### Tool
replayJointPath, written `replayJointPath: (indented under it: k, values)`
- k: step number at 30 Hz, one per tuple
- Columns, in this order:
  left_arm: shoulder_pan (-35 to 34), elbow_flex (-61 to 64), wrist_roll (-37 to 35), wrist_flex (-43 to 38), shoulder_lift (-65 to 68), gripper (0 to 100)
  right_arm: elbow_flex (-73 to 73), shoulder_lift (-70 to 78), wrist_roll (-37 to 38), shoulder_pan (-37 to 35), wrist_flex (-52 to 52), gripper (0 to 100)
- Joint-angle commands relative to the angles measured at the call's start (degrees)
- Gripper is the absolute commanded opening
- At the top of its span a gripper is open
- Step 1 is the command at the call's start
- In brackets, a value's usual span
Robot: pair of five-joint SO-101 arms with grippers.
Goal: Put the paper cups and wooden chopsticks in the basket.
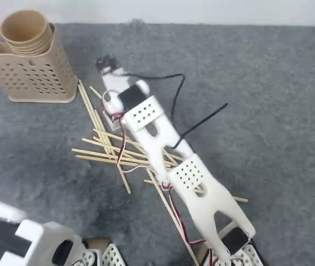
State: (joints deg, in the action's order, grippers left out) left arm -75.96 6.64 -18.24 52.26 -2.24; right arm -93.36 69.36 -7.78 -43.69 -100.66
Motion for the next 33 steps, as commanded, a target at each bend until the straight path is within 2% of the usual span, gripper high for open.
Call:
replayJointPath:
  k: [1, 6, 10, 15, 18, 24, 28, 33]
  values:
    - [0.35, -2.77, -0.88, -1.41, -0.97, 12, 3.96, -10.95, -0.7, 0.13, -2.86, 0.8]
    - [0.97, -2.95, -0.88, -0.88, -0.97, 12, 31.3, -26.15, -0.88, 0.13, -2.51, 0.8]
    - [3.96, -3.38, -0.44, 4.04, -1.05, 12, 52.75, -41.01, -0.62, 0.66, -2.24, 0.8]
    - [9.67, -3.74, 0.35, 10.55, -1.05, 12, 75.96, -61.14, 8.09, 6.29, -2.15, 0.8]
    - [13.01, -5.58, 0.35, 15.65, -1.05, 12, 86.77, -73.45, 9.32, 14.64, -1.36, 0.8]
    - [21.27, -5.76, 0.35, 22.15, -1.05, 12, 100.66, -88.22, 18.46, 41.71, 7.96, 0.9]
    - [27.43, -2.95, 0.35, 21.63, -1.14, 12, 101.01, -84.44, 24.53, 56.57, 15.6, 3.1]
    - [33.76, 2.51, 0.35, 18.29, -3.43, 12, 90.81, -68.97, 28.31, 68.09, 21.85, 15.1]
